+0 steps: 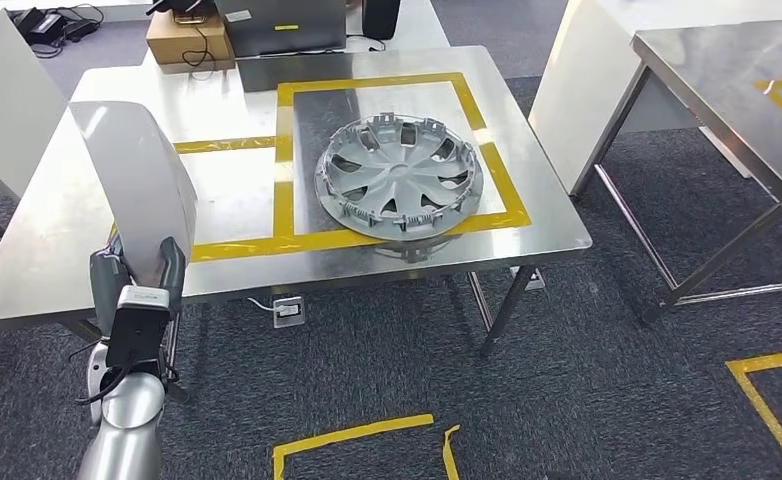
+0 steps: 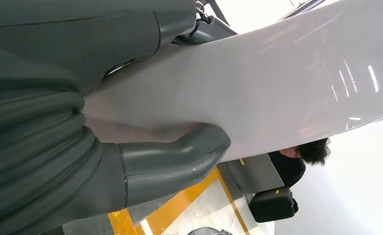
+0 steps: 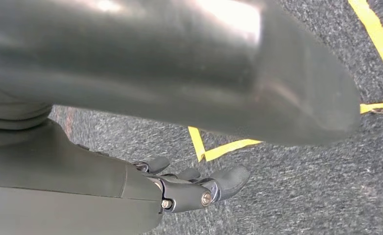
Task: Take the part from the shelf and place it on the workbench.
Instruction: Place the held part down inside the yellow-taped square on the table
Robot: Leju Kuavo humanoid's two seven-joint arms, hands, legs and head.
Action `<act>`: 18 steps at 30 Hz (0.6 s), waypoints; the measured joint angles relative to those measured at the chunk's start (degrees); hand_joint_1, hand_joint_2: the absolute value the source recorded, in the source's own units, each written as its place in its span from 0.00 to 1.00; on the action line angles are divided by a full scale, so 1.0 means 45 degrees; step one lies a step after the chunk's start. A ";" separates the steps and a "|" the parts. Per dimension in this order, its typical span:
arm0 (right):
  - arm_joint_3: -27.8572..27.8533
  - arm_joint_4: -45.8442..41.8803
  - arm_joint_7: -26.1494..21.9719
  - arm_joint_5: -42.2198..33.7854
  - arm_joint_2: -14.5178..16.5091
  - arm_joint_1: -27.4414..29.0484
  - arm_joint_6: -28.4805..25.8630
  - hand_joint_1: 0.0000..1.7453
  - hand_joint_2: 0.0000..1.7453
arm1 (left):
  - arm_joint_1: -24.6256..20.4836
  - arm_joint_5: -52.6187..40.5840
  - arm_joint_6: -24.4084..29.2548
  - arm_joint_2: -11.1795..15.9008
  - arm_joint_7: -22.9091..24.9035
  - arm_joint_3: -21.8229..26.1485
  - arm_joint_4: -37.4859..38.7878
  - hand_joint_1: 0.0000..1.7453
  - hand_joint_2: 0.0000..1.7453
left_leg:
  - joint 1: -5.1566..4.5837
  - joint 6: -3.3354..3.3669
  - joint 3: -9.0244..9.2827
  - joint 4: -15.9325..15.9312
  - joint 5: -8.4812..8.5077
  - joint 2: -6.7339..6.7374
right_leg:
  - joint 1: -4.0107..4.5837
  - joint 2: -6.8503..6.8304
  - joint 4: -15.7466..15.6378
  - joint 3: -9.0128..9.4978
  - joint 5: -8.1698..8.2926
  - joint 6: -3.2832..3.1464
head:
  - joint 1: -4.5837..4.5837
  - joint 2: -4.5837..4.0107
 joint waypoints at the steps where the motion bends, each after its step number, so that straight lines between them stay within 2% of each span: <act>1: 0.0000 0.0001 0.0024 0.0010 0.0002 0.0023 0.0007 0.00 0.00 | 0.0031 0.0000 0.0001 0.0007 0.0001 0.0001 -0.0005 1.00 1.00 | -0.0001 -0.0008 0.0073 0.0004 -0.0073 -0.0008 | -0.0014 -0.0001 0.0317 -0.0346 0.0125 0.0018 | 0.0001 0.0000; 2: 0.0000 0.0000 0.0042 0.0017 0.0004 0.0043 0.0022 0.00 0.00 | 0.0060 0.0000 0.0006 0.0012 0.0002 0.0002 -0.0014 1.00 1.00 | 0.0002 -0.0031 0.0174 0.0009 -0.0154 -0.0024 | -0.0029 -0.0002 0.0116 -0.0437 0.0529 0.0023 | 0.0001 0.0000; 4: 0.0000 0.0000 0.0042 0.0027 0.0005 0.0068 0.0068 0.00 0.00 | 0.0118 -0.0001 0.0027 0.0016 0.0002 0.0007 -0.0066 1.00 1.00 | 0.0010 -0.0113 0.0404 0.0017 -0.0354 -0.0045 | -0.0053 -0.0013 -0.1490 0.0014 0.1771 -0.0016 | 0.0004 0.0000; 5: 0.0000 0.0000 0.0036 0.0034 0.0005 0.0070 0.0093 0.00 0.00 | 0.0139 -0.0002 0.0041 0.0017 0.0001 0.0008 -0.0097 1.00 1.00 | -0.0011 -0.0178 0.0489 0.0030 -0.0452 -0.0055 | -0.0031 -0.0021 -0.2328 0.0335 0.2189 -0.0058 | 0.0000 0.0000; 6: 0.0001 0.0001 0.0025 0.0043 0.0007 0.0069 0.0114 0.00 0.00 | 0.0163 -0.0004 0.0053 0.0018 0.0005 0.0010 -0.0130 1.00 1.00 | -0.0030 -0.0244 0.0536 0.0029 -0.0522 -0.0059 | -0.0006 -0.0023 -0.2894 0.0563 0.2407 -0.0113 | -0.0006 0.0000; 8: 0.0002 0.0002 -0.0003 0.0056 0.0017 0.0069 0.0148 0.00 0.00 | 0.0203 -0.0005 0.0070 0.0023 0.0008 0.0010 -0.0179 1.00 1.00 | -0.0060 -0.0385 0.0580 -0.0012 -0.0591 -0.0071 | 0.0064 -0.0014 -0.3158 0.0693 0.2325 -0.0242 | -0.0023 0.0000; 10: 0.0002 0.0002 -0.0050 0.0067 0.0029 0.0068 0.0183 0.00 0.00 | 0.0231 -0.0007 0.0085 0.0038 0.0011 0.0010 -0.0244 1.00 1.00 | -0.0042 -0.0539 0.0638 -0.0009 -0.0675 -0.0063 | 0.0032 -0.0009 -0.3217 0.0781 0.2279 -0.0411 | -0.0032 0.0000; 11: 0.0001 0.0002 -0.0072 0.0074 0.0033 0.0071 0.0203 0.00 0.00 | 0.0228 -0.0009 0.0098 0.0055 0.0009 0.0010 -0.0282 1.00 1.00 | -0.0036 -0.0604 0.0576 0.0205 -0.0801 -0.0046 | 0.0007 -0.0016 -0.3269 0.0867 0.2250 -0.0507 | -0.0054 0.0000; 12: 0.0001 0.0002 -0.0088 0.0081 0.0036 0.0067 0.0216 0.00 0.00 | 0.0224 -0.0010 0.0113 0.0078 0.0009 0.0010 -0.0314 1.00 1.00 | -0.0030 -0.0659 0.0361 0.0691 -0.1028 -0.0029 | -0.0021 -0.0025 -0.3319 0.0970 0.2214 -0.0602 | -0.0072 0.0000; 13: 0.0001 0.0002 -0.0101 0.0096 0.0039 0.0064 0.0226 0.00 0.00 | 0.0237 -0.0008 0.0126 0.0105 0.0009 0.0010 -0.0334 1.00 1.00 | -0.0018 -0.0691 -0.0019 0.1438 -0.1326 -0.0010 | -0.0025 -0.0034 -0.3340 0.1059 0.2158 -0.0679 | -0.0089 0.0000; 15: 0.0001 0.0002 -0.0115 0.0139 0.0039 0.0050 0.0231 0.00 0.00 | 0.0315 -0.0004 0.0158 0.0158 0.0013 0.0010 -0.0340 1.00 1.00 | -0.0010 -0.0734 -0.1065 0.3154 -0.1853 -0.0001 | -0.0011 -0.0028 -0.3340 0.1212 0.2017 -0.0758 | -0.0103 0.0000; 16: 0.0001 0.0002 -0.0123 0.0167 0.0039 0.0052 0.0233 0.00 0.00 | 0.0368 0.0000 0.0170 0.0181 0.0016 0.0010 -0.0340 1.00 1.00 | -0.0008 -0.0739 -0.1435 0.3613 -0.1828 -0.0001 | -0.0005 -0.0014 -0.3336 0.1299 0.1941 -0.0760 | -0.0103 0.0000; 17: 0.0001 0.0002 -0.0125 0.0188 0.0040 0.0061 0.0236 0.00 0.00 | 0.0404 0.0002 0.0183 0.0200 0.0017 0.0010 -0.0341 1.00 1.00 | -0.0009 -0.0728 -0.1569 0.3564 -0.1516 -0.0001 | -0.0002 0.0001 -0.3331 0.1408 0.1857 -0.0746 | -0.0106 0.0000; 18: 0.0001 0.0002 -0.0125 0.0198 0.0043 0.0071 0.0242 0.00 0.00 | 0.0421 0.0004 0.0188 0.0214 0.0017 0.0010 -0.0350 1.00 1.00 | -0.0009 -0.0699 -0.1436 0.2995 -0.0971 0.0001 | -0.0002 0.0015 -0.3327 0.1535 0.1765 -0.0722 | -0.0106 0.0000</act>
